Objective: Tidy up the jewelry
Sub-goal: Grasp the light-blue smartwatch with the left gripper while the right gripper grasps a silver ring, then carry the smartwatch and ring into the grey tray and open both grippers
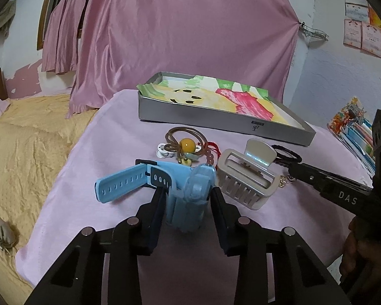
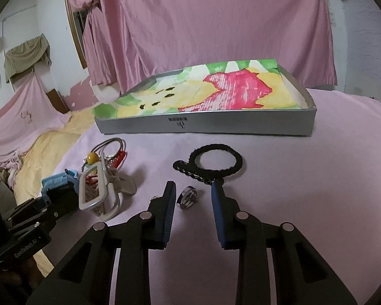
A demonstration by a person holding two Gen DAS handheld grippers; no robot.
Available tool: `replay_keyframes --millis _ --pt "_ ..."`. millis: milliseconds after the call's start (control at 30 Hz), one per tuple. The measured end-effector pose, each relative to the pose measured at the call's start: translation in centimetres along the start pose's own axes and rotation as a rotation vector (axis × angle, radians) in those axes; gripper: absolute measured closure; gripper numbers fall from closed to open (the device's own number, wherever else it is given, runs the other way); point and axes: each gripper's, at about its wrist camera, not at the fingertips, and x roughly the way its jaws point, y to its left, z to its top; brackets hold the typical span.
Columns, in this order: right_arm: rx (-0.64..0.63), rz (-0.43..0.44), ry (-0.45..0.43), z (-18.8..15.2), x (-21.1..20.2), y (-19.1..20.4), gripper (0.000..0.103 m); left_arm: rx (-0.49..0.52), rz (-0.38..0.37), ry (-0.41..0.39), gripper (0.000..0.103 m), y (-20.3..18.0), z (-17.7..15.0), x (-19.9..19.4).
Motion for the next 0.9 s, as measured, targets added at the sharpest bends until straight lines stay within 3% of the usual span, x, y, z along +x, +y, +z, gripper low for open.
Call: replay_keyframes --millis 233,300,367,600,900 --pt "-0.025 -0.016 0.024 0.1 0.3 0.4 0.084 0.005 -0.004 -0.003 0.074 -0.4 -0.1 0.0" --pt "-0.026 -0.015 0.025 0.1 0.3 0.4 0.095 0.004 -0.004 -0.004 0.075 -0.4 -0.1 0.0" --pt "-0.02 -0.003 0.022 0.1 0.2 0.2 0.097 0.002 -0.005 -0.007 0.077 -0.5 -0.1 -0.1" --pt "0.019 0.081 -0.003 -0.5 -0.2 -0.4 0.098 -0.011 -0.01 -0.035 0.082 -0.6 -0.3 -0.9" --pt "0.003 0.152 -0.104 0.0 -1.9 -0.2 0.098 -0.018 -0.007 -0.127 0.082 -0.7 0.8 -2.6"
